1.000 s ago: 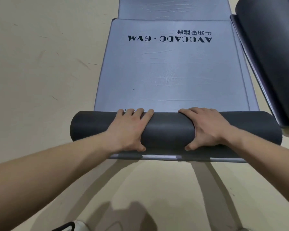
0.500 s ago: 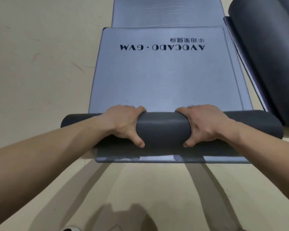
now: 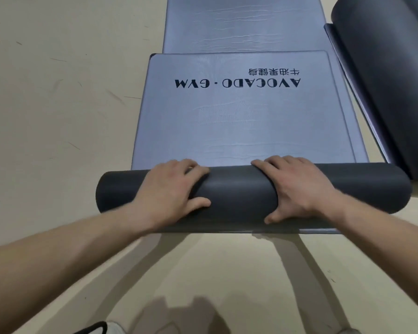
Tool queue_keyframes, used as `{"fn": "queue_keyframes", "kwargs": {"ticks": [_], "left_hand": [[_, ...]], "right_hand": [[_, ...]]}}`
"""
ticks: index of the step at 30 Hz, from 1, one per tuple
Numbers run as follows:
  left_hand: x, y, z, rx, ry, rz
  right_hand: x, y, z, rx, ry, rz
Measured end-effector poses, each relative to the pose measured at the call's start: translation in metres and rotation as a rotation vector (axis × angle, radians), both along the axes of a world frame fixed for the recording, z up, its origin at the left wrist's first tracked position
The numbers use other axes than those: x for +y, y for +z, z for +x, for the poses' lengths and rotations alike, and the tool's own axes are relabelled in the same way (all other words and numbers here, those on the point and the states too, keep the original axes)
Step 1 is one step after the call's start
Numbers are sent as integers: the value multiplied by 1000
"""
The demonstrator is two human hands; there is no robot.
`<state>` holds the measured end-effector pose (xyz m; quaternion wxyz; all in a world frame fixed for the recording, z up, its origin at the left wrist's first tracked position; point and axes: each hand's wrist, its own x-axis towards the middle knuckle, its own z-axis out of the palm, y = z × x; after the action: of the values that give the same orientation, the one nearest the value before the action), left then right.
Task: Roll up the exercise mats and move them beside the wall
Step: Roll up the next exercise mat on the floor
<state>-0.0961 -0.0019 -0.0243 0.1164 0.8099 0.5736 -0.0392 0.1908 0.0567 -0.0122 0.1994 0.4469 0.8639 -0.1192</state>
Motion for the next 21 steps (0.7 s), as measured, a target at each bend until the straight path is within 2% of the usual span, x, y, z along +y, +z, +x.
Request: {"fn": "queue_keyframes", "kwargs": {"ticks": [1, 3, 5, 7, 9, 12, 14, 16, 18, 21], "left_hand": [[-14, -7, -1, 74, -38, 67], [-23, -24, -5, 220, -93, 26], [4, -25, -9, 190, -102, -47], [48, -9, -13, 99, -87, -229], [72, -2, -14, 90, -81, -357], [47, -16, -5, 205, -62, -179], [25, -25, 2, 274, -60, -4], [30, -22, 0, 252, -89, 34], [45, -10, -3, 185, -102, -79], [52, 1, -3, 145, -156, -355]], "right_hand": [[15, 6, -3, -15, -4, -68], [32, 8, -6, -25, 6, -116], [29, 2, -6, -6, -2, -3], [7, -14, -3, 1, -5, 175], [-7, -30, 1, 4, 6, 281], [4, -31, -2, 12, 16, 328], [18, -20, -6, -32, 43, 276], [29, -5, -11, -74, 48, 177], [36, 9, -13, -86, 21, 32], [21, 13, -4, -38, -75, -165]]}}
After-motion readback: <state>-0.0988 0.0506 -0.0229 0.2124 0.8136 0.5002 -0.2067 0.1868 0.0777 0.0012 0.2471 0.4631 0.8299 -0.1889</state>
